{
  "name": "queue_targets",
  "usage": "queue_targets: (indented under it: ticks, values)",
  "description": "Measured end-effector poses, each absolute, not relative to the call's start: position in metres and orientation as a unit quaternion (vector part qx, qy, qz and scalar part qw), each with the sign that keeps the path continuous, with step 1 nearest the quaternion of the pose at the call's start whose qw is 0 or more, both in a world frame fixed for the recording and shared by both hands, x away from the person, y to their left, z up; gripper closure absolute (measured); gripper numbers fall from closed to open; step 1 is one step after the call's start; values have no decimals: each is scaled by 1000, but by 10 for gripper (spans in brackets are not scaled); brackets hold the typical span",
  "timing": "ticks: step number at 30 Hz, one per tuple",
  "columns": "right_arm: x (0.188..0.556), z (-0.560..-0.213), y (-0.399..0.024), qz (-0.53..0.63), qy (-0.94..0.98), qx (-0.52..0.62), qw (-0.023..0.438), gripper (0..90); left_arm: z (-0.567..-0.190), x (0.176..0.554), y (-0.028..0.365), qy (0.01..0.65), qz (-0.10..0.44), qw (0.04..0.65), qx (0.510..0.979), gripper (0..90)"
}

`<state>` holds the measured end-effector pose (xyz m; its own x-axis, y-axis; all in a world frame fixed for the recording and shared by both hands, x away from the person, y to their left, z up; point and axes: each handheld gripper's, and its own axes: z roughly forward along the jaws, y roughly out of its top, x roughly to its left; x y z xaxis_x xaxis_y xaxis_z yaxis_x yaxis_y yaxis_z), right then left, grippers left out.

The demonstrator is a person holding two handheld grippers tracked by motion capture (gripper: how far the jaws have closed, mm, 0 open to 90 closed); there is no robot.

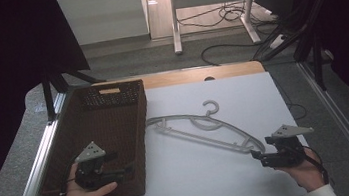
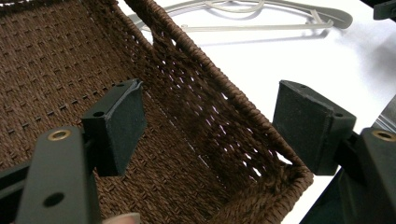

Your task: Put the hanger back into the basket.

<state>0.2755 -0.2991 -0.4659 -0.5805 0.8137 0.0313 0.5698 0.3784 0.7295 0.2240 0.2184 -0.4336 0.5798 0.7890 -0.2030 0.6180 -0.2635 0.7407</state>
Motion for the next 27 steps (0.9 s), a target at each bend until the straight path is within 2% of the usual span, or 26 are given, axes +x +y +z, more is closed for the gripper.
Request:
queue_targets:
  ticks: [27]
  values:
    - [280,-460,-293,347,827,411,166,301,-433,221,222,447,113,411,786,250]
